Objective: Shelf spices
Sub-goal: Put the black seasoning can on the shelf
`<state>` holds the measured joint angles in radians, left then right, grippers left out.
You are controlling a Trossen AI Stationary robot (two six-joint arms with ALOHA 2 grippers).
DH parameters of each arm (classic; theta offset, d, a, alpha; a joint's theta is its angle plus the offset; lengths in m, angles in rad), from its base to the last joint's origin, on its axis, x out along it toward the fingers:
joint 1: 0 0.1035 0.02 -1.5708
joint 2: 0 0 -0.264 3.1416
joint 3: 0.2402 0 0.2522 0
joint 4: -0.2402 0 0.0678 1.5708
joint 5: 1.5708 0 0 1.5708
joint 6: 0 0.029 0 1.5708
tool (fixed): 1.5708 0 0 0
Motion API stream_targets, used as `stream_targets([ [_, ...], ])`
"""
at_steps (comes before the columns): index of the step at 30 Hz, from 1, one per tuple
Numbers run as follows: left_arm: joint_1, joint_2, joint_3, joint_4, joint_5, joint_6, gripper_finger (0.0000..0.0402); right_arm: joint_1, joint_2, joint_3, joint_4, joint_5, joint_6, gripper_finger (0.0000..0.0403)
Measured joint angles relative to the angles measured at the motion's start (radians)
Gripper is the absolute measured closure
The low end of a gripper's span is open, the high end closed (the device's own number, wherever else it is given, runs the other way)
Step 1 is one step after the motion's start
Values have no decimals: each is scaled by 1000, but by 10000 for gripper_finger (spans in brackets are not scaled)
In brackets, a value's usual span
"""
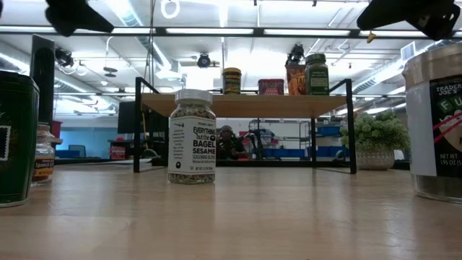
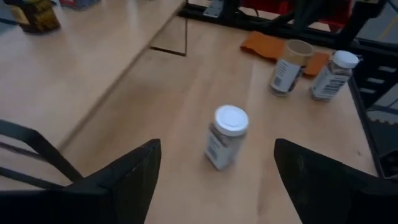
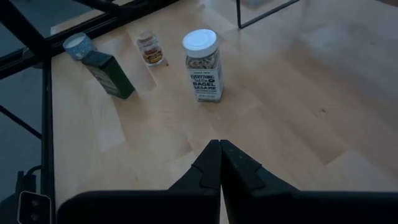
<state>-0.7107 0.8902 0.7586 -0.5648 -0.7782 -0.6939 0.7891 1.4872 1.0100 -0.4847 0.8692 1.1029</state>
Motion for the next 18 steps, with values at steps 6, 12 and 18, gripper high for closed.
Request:
stream_targets([
  [6, -111, 114, -1, 28, -74, -101, 85, 0, 0, 0, 13, -3, 29, 401],
  [12, -167, 203, -1, 43, -88, -188, 85, 3, 0, 0, 37, -34, 32, 402],
  [18, -180, 217, -1, 52, -66, -205, 85, 3, 0, 0, 53, -36, 32, 402],
])
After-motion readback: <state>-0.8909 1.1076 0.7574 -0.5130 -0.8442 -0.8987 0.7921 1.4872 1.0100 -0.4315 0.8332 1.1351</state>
